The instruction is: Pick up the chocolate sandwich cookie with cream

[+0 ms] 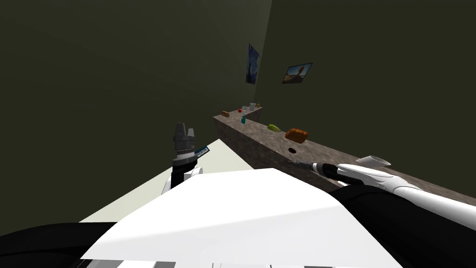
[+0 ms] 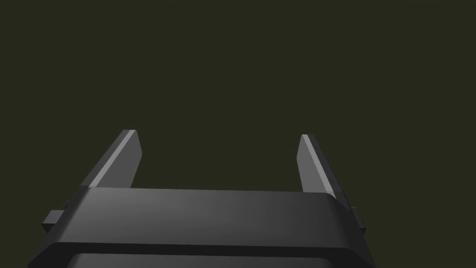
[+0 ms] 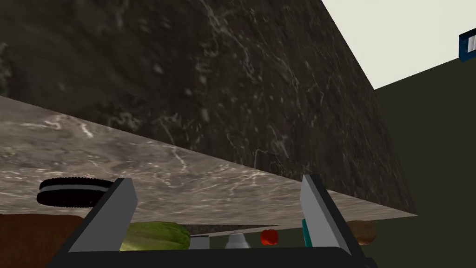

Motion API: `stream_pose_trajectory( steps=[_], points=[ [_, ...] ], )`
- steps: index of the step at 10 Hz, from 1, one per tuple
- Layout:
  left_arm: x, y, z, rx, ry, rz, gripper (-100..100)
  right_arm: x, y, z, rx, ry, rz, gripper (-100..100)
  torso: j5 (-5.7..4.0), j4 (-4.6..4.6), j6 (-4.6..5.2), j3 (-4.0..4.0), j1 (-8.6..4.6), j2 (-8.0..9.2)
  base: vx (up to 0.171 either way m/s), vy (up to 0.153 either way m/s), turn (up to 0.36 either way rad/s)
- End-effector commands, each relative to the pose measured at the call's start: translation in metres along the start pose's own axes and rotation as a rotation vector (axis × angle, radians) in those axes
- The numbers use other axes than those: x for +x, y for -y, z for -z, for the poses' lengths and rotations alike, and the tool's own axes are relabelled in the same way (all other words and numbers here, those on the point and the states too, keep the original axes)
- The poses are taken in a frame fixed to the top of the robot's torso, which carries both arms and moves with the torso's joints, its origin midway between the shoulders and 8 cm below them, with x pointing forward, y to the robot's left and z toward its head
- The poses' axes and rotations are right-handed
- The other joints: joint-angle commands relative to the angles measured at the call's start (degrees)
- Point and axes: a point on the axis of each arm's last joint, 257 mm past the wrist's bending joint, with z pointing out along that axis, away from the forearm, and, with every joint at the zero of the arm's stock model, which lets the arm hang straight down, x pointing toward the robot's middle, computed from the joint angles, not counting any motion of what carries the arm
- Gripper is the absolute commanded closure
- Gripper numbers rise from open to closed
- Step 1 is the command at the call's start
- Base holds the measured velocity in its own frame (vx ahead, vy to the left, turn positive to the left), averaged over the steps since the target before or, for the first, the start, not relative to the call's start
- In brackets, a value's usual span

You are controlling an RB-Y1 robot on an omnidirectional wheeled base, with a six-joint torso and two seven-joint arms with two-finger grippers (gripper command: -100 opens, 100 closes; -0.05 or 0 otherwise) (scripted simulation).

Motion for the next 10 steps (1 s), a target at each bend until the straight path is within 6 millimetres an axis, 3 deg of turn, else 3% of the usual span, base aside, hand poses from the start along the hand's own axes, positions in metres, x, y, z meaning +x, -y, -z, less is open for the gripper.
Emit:
stream_pose_trajectory(
  steps=[1, 2, 4, 6, 7, 9, 10],
  points=[
    [0.000, 0.000, 0.000, 0.000, 0.000, 0.000, 0, 0.002, 0.020, 0.010, 0.035, -0.043, 0.043, -100, 0.00, 0.00, 0.00, 0.00, 0.00, 0.00, 0.086, -0.021, 0.102],
    [0.000, 0.000, 0.000, 0.000, 0.000, 0.000, 0, 0.018, 0.036, 0.022, 0.060, -0.107, 0.080, -100, 0.00, 0.01, 0.06, 0.02, -0.02, 0.05, 0.104, -0.027, 0.168],
    [0.000, 0.000, 0.000, 0.000, 0.000, 0.000, 0, 0.014, 0.042, 0.026, 0.071, -0.113, 0.095, -100, -0.02, 0.01, 0.06, 0.02, -0.02, 0.04, 0.065, -0.016, 0.045],
    [0.000, 0.000, 0.000, 0.000, 0.000, 0.000, 0, 0.041, 0.073, 0.056, 0.116, -0.244, 0.173, -100, 0.00, 0.04, 0.03, 0.09, 0.04, 0.16, 0.103, -0.014, 0.240],
    [0.000, 0.000, 0.000, 0.000, 0.000, 0.000, 0, 0.037, 0.076, 0.057, 0.122, -0.248, 0.182, -100, 0.00, -0.01, 0.00, -0.04, 0.00, -0.07, 0.127, -0.060, 0.076],
    [0.000, 0.000, 0.000, 0.000, 0.000, 0.000, 0, 0.061, 0.096, 0.085, 0.142, -0.367, 0.242, -100, -0.06, -0.02, 0.05, -0.06, -0.24, -0.10, 0.150, -0.104, 0.146],
    [0.000, 0.000, 0.000, 0.000, 0.000, 0.000, 0, 0.059, 0.096, 0.084, 0.142, -0.363, 0.244, -100, -0.09, -0.05, 0.02, -0.13, -0.33, -0.22, 0.111, -0.081, 0.087]
  ],
)
